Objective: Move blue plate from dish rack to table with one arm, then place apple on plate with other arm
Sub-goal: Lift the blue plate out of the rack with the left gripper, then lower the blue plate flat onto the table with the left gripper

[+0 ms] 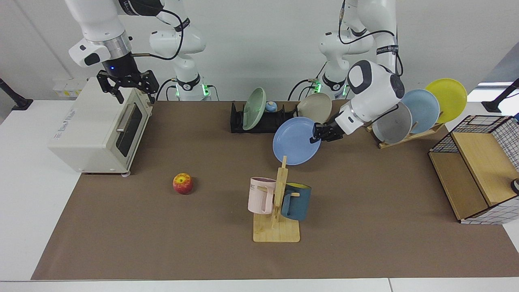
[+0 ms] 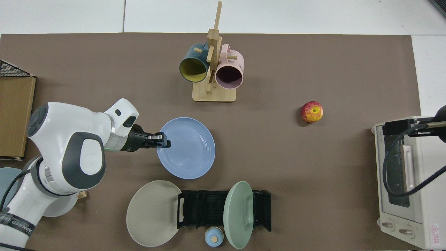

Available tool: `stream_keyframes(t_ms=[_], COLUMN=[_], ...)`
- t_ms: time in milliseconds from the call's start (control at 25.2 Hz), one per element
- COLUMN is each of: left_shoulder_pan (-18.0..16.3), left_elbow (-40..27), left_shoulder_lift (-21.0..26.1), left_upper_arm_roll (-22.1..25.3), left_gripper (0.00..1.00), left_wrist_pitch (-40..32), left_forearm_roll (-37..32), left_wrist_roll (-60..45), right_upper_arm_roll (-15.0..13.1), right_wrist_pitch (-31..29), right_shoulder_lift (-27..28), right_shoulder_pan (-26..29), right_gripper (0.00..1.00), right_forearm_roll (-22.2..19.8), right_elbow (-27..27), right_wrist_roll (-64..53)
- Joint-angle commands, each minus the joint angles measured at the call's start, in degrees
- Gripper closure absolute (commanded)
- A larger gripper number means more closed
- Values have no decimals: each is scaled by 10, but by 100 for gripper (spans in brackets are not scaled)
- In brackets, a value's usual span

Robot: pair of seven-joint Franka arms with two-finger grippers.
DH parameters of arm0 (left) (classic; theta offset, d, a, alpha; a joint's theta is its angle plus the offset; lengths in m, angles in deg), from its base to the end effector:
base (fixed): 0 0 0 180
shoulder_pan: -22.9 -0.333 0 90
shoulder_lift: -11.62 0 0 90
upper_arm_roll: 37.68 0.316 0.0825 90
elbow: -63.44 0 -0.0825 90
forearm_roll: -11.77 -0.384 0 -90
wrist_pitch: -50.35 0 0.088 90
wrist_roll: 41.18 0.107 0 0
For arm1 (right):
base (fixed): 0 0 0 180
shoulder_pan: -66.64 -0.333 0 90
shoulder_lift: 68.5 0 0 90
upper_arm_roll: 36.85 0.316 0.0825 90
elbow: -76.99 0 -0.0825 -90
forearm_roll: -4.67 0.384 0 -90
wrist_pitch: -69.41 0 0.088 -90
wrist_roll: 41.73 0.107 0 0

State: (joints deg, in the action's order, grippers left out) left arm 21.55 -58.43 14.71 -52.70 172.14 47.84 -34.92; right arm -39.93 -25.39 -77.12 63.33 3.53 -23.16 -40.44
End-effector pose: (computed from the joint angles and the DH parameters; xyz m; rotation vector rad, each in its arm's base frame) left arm 0.5266 -0.1541 0.3883 2.6065 0.0090 -0.1181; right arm 0.5143 -0.0020 0.6281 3.1292 -0.0266 0.0892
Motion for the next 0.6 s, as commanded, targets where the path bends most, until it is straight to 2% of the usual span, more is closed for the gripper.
stream_keyframes(t_ms=[0,79,556], left_shoulder_pan=[0,3,18], left_elbow=[20,18,5], left_shoulder_lift=[45,56,62], left_upper_arm_roll=[-17,-26,-38], left_gripper=[100,100,98], left_wrist_pitch=[46,76,122], left_forearm_roll=[15,16,16], left_wrist_roll=[39,68,68], right_upper_arm_roll=[2,2,2], right_wrist_pitch=[-6,-6,-6], right_shoulder_lift=[-5,-6,-6], right_shoulder_pan=[8,8,8], right_gripper=[0,0,0], right_forearm_roll=[10,10,10], right_elbow=[-3,-3,-3], right_wrist_roll=[-19,-19,-19])
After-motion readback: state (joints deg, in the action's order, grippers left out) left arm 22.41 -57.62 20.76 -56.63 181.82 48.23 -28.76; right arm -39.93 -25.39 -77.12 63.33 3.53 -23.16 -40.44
